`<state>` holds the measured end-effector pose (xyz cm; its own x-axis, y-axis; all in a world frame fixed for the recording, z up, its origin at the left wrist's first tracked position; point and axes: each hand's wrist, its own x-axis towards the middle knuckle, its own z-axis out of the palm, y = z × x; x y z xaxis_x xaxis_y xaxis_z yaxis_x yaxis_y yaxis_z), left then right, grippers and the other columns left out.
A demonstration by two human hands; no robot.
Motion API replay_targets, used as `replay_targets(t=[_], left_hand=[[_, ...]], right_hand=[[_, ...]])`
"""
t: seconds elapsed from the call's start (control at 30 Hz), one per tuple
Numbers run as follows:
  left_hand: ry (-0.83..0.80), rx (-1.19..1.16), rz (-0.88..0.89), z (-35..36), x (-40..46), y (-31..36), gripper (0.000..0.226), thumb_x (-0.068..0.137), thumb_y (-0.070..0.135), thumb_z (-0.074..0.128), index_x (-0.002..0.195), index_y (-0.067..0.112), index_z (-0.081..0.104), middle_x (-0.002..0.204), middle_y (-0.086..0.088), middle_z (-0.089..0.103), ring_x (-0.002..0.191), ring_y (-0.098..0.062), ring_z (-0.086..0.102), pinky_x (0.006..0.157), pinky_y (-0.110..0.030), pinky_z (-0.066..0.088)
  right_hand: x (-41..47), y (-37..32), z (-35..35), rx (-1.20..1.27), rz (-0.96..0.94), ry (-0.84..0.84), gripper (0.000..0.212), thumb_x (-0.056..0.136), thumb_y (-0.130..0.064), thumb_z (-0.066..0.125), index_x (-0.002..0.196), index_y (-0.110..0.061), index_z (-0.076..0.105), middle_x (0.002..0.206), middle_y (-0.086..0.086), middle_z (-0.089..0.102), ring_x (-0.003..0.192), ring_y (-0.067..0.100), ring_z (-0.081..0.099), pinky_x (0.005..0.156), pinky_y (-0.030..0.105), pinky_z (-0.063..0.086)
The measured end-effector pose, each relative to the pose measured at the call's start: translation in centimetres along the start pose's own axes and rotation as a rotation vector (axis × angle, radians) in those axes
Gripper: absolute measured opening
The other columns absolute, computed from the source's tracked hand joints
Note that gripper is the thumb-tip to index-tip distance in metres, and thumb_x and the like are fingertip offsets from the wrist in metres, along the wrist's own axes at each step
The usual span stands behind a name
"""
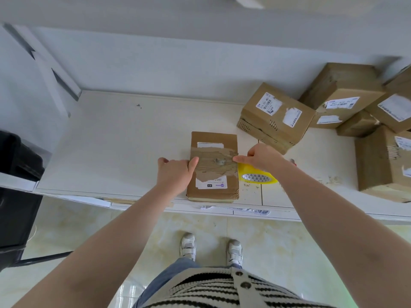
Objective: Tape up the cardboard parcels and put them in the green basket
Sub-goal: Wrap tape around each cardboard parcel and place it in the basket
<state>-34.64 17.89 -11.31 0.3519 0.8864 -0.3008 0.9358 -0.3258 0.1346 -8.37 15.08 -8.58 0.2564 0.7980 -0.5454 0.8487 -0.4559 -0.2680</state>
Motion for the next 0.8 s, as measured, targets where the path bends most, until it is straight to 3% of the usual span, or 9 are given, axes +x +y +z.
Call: replay_targets(t=[0.1, 0.33, 0.4, 0.43, 0.5, 0.53, 0.6, 0.67, 0.8], left_hand=[[0.041, 0.013, 0.009, 0.0, -0.3, 0.4, 0.068, 0.104, 0.045, 0.001, 0.058, 0.02, 0.044, 0.052, 0.004, 0.05, 0.058, -0.016, 0.054, 0.099, -0.038, 0.029], [-0.058, 0.046, 0.034, -1.8, 0.0, 0.1, 0.067, 0.105, 0.043, 0.003, 0.062, 0.018, 0.047, 0.061, 0.001, 0.053, 0.074, -0.023, 0.06, 0.109, -0.043, 0.024], [0.003, 0.121, -0.015, -2.3, -0.2, 0.7, 0.061, 0.105, 0.045, 0.01, 0.086, 0.02, 0.062, 0.085, -0.002, 0.064, 0.095, -0.024, 0.061, 0.112, -0.049, 0.021], [0.067, 0.148, -0.045, -2.4, -0.3, 1.1, 0.055, 0.104, 0.046, 0.014, 0.113, 0.019, 0.062, 0.11, -0.007, 0.063, 0.111, -0.027, 0.056, 0.114, -0.051, 0.019], [0.165, 0.138, -0.07, -2.2, -0.3, 2.3, 0.062, 0.103, 0.049, 0.018, 0.153, 0.012, 0.023, 0.154, -0.017, 0.031, 0.14, -0.033, 0.032, 0.118, -0.054, 0.008], [0.198, 0.114, -0.037, -2.0, -0.2, 3.0, 0.068, 0.103, 0.049, 0.016, 0.157, 0.01, 0.005, 0.163, -0.017, 0.009, 0.149, -0.033, 0.016, 0.12, -0.053, 0.001], [0.246, 0.082, 0.055, -1.7, 0.5, 4.7, 0.072, 0.102, 0.049, 0.011, 0.155, 0.007, -0.014, 0.163, -0.015, -0.019, 0.152, -0.031, -0.011, 0.12, -0.051, -0.008], [0.234, 0.066, 0.107, -1.2, 1.3, 5.7, 0.071, 0.103, 0.047, 0.009, 0.154, 0.006, -0.018, 0.161, -0.014, -0.026, 0.15, -0.029, -0.021, 0.122, -0.048, -0.009], [0.204, 0.107, 0.15, 0.1, 1.7, 5.8, 0.069, 0.103, 0.045, 0.01, 0.155, 0.006, -0.015, 0.163, -0.013, -0.022, 0.15, -0.028, -0.019, 0.124, -0.047, -0.004]], right_hand=[[-0.1, -0.3, -0.1, -0.004, -0.001, -0.001, 0.065, 0.076, -0.077, 0.055, 0.064, -0.013, 0.053, 0.057, 0.001, 0.05, 0.053, 0.015, 0.05, 0.051, 0.025, 0.036], [-0.4, -0.6, -0.2, -0.008, 0.017, 0.006, 0.066, 0.076, -0.077, 0.054, 0.061, -0.014, 0.05, 0.054, 0.0, 0.048, 0.051, 0.015, 0.048, 0.05, 0.025, 0.035], [-0.5, -0.6, -0.2, -0.005, 0.019, 0.011, 0.065, 0.077, -0.077, 0.054, 0.061, -0.014, 0.05, 0.054, 0.0, 0.047, 0.051, 0.015, 0.048, 0.051, 0.025, 0.035], [-0.5, -0.6, -0.2, -0.004, 0.018, 0.014, 0.065, 0.077, -0.077, 0.054, 0.061, -0.014, 0.049, 0.054, 0.0, 0.047, 0.051, 0.015, 0.048, 0.051, 0.025, 0.035], [-0.6, -0.6, -0.2, -0.005, 0.016, 0.013, 0.065, 0.078, -0.076, 0.054, 0.062, -0.013, 0.05, 0.055, 0.0, 0.047, 0.052, 0.015, 0.048, 0.051, 0.025, 0.035], [-0.7, -0.6, -0.2, -0.005, 0.014, 0.012, 0.065, 0.078, -0.076, 0.054, 0.062, -0.013, 0.051, 0.056, 0.0, 0.047, 0.052, 0.015, 0.048, 0.051, 0.025, 0.035], [-0.8, -0.5, -0.2, -0.008, 0.011, 0.018, 0.065, 0.078, -0.076, 0.055, 0.064, -0.013, 0.052, 0.057, 0.001, 0.048, 0.053, 0.016, 0.049, 0.051, 0.025, 0.034], [-0.8, -0.6, -0.2, -0.015, 0.011, 0.022, 0.064, 0.079, -0.075, 0.055, 0.065, -0.013, 0.054, 0.059, 0.001, 0.05, 0.054, 0.015, 0.05, 0.051, 0.025, 0.035], [-0.9, -0.8, -0.2, -0.051, 0.03, 0.032, 0.065, 0.079, -0.076, 0.053, 0.06, -0.014, 0.048, 0.056, -0.001, 0.047, 0.052, 0.015, 0.048, 0.049, 0.026, 0.033]])
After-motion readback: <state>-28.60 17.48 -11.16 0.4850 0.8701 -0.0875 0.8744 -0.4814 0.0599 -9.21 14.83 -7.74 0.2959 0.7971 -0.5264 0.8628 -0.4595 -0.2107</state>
